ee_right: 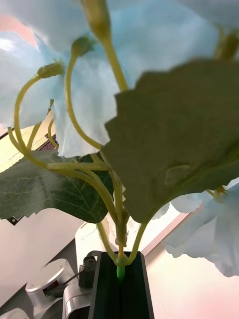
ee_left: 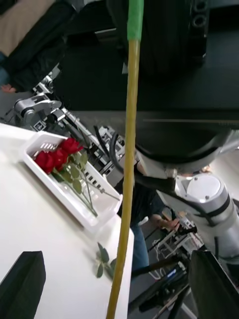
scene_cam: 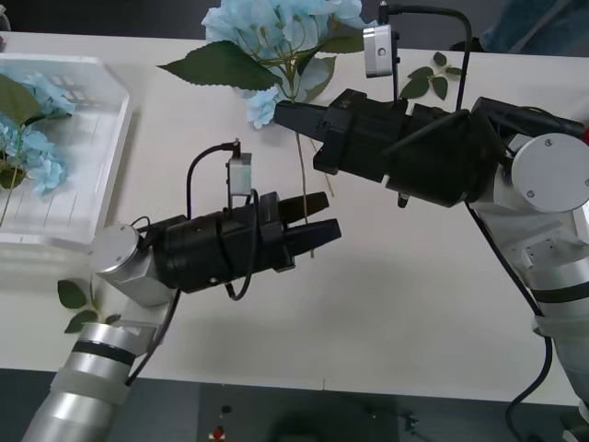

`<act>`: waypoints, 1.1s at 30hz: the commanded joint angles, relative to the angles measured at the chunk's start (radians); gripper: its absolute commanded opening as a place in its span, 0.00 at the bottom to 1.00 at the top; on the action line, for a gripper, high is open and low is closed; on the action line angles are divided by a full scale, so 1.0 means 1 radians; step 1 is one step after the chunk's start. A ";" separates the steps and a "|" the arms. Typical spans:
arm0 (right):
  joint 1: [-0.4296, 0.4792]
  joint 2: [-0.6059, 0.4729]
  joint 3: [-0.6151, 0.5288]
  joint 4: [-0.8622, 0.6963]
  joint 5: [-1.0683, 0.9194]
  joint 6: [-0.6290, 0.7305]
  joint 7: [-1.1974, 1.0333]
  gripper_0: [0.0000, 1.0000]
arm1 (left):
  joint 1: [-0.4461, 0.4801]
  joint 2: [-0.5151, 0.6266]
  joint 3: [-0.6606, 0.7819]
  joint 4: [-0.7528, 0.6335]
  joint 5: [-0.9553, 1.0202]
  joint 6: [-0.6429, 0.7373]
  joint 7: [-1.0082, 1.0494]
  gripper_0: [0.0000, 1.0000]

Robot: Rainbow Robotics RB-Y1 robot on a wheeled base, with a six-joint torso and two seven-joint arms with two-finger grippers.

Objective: Put the red flowers into the right box and the blue flowers into the left box

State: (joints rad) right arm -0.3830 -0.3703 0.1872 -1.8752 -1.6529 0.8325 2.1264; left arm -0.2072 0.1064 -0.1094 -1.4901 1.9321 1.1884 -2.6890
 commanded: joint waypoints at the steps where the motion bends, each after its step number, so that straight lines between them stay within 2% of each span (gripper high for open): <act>1: -0.019 0.025 -0.014 -0.036 -0.007 -0.004 0.018 0.00 | -0.020 -0.050 0.005 -0.018 -0.012 -0.026 -0.016 0.69; 2: -0.019 0.025 -0.014 -0.036 -0.007 -0.004 0.017 0.00 | -0.021 -0.054 -0.001 -0.018 -0.012 -0.039 -0.016 0.53; 3: -0.019 0.025 -0.014 -0.036 -0.007 -0.006 0.017 0.00 | -0.021 -0.056 -0.006 -0.018 -0.012 -0.046 -0.016 0.46; 4: -0.019 0.025 -0.014 -0.036 -0.007 -0.006 0.018 0.00 | -0.021 -0.057 -0.012 -0.018 -0.012 -0.056 -0.016 0.34; 5: -0.019 0.025 -0.014 -0.036 -0.007 -0.006 0.017 0.00 | -0.021 -0.057 -0.023 -0.018 -0.012 -0.072 -0.016 0.16; 6: -0.019 0.025 -0.014 -0.036 -0.007 -0.006 0.015 0.00 | -0.021 -0.057 -0.027 -0.018 -0.012 -0.084 -0.016 0.03; 7: -0.019 0.025 -0.014 -0.036 -0.007 -0.006 0.017 0.00 | -0.023 -0.057 -0.035 -0.018 -0.012 -0.095 -0.016 0.00; 20: -0.019 0.022 -0.014 -0.036 -0.007 -0.007 0.014 0.00 | -0.021 -0.042 -0.042 -0.018 -0.010 -0.141 -0.016 0.00; 26: -0.019 0.017 -0.014 -0.035 -0.007 -0.006 0.010 0.00 | -0.026 0.019 -0.019 -0.018 0.005 -0.138 -0.016 0.00; 27: -0.019 0.014 -0.014 -0.036 -0.007 -0.006 0.009 0.03 | -0.027 0.038 -0.016 -0.018 0.015 -0.136 -0.016 0.00; 28: -0.019 0.013 -0.014 -0.036 -0.007 -0.007 0.006 0.10 | -0.027 0.062 -0.010 -0.018 0.031 -0.132 -0.016 0.00; 29: -0.019 0.010 -0.014 -0.036 -0.007 -0.006 0.001 0.36 | -0.029 0.087 -0.006 -0.018 0.050 -0.127 -0.016 0.00; 30: -0.019 0.008 -0.014 -0.035 -0.007 -0.007 0.000 0.51 | -0.027 0.102 -0.004 -0.018 0.062 -0.124 -0.016 0.00; 31: -0.019 0.004 -0.014 -0.036 -0.007 -0.010 -0.005 0.90 | -0.027 0.136 0.002 -0.018 0.091 -0.116 -0.016 0.00; 32: -0.019 0.001 -0.014 -0.035 -0.007 -0.013 -0.006 1.00 | -0.027 0.147 0.005 -0.018 0.104 -0.115 -0.016 0.00; 33: -0.019 -0.002 -0.014 -0.036 -0.007 -0.015 -0.009 1.00 | -0.027 0.164 0.011 -0.018 0.119 -0.109 -0.016 0.00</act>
State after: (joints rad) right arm -0.3827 -0.3704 0.1867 -1.8750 -1.6526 0.8311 2.1262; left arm -0.2138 0.2191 -0.1189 -1.4919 2.0185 1.0612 -2.6890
